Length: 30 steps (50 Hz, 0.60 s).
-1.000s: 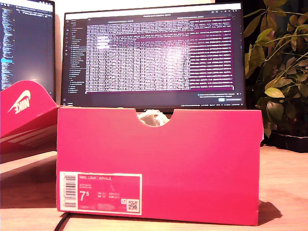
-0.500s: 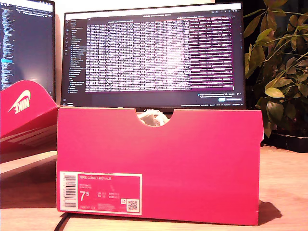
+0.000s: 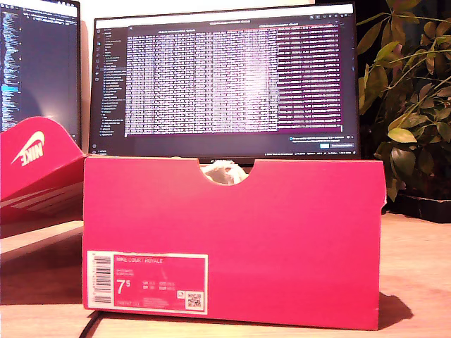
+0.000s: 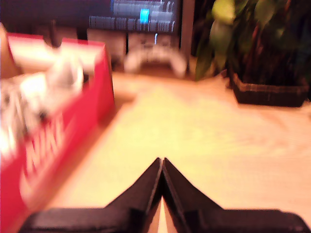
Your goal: Close the red shoebox by pushing the lid with your left arm and holding the box in place with your right arm
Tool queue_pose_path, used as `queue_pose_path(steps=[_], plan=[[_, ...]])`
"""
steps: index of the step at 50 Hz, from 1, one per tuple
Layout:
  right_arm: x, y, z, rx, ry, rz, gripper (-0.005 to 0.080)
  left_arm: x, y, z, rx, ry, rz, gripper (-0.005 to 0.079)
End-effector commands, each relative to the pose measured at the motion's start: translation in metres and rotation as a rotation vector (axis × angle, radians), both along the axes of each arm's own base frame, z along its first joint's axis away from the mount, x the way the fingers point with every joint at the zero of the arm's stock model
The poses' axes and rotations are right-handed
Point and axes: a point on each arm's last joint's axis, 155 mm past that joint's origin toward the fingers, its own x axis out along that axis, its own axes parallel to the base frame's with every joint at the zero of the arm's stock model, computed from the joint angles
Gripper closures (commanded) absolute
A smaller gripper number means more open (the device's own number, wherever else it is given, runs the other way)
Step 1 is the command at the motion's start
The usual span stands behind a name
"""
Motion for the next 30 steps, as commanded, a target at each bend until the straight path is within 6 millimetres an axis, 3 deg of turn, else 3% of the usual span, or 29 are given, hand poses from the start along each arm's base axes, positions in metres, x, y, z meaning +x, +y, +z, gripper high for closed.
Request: queue_pose_path(steps=[1,17,30], plan=[[0.001,0.003,0.002,0.094,0.001,0.001,0.0764,0.001,-0.006,0.002,-0.037,-0.023,-0.031,0.0757],[-0.006,0.017,0.065,0.223,-0.113,0.075,0.0765,-0.006,-0.015,0.052,-0.102,-0.11,-0.07,0.0761],[-0.006,0.019,0.071,0.229,0.022,0.072,0.0765,0.001,-0.023,0.059,-0.125,-0.003,-0.111,0.0761]])
